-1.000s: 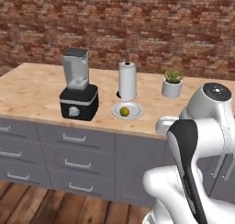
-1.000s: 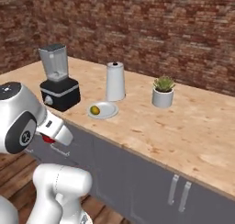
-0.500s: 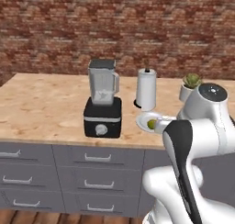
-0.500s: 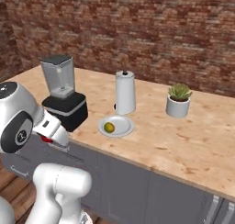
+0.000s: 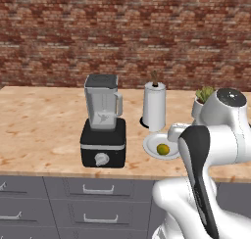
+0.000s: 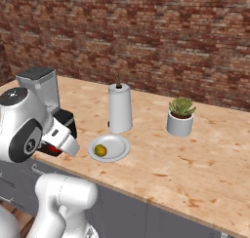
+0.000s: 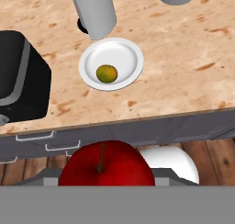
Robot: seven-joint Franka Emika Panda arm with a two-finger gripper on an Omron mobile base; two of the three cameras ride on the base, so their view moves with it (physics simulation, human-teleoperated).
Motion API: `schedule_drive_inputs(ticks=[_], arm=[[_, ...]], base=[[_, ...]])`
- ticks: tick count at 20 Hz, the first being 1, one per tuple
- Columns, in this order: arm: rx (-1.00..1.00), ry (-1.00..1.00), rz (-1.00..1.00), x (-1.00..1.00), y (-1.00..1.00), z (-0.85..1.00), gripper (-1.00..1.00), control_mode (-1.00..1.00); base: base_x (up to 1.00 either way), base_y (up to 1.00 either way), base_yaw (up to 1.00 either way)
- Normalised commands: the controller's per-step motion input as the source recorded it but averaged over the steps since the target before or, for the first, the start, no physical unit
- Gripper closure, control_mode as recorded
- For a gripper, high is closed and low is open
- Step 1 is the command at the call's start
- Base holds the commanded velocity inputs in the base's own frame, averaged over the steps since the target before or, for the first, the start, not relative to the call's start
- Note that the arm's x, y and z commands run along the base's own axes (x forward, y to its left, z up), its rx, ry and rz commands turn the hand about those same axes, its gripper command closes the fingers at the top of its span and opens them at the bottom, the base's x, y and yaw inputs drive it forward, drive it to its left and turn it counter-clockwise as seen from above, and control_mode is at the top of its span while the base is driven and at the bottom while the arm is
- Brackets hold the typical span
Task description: Pick the orange and apple from the fridge and place them on the plate next to the blender to make a fruit smoothie.
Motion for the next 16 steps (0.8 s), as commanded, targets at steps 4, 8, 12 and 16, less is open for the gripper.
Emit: schedule_drive_inputs(ticks=[4, 8, 12, 16], arm=[[0.14, 0.06, -0.03, 0.54, -0.77, -0.27, 1.00, -1.00], [0.04, 0.15, -0.03, 1.00, -0.42, -0.35, 1.00, -1.00], [0.00, 0.17, 0.00, 0.98, -0.04, -0.53, 1.00, -1.00], [0.00, 0.18, 0.00, 0.83, 0.01, -0.74, 1.00, -1.00]], base=[[0.00, 0.00, 0.00], [0.00, 0.00, 0.00], [0.00, 0.00, 0.00], [0.00, 0.00, 0.00]])
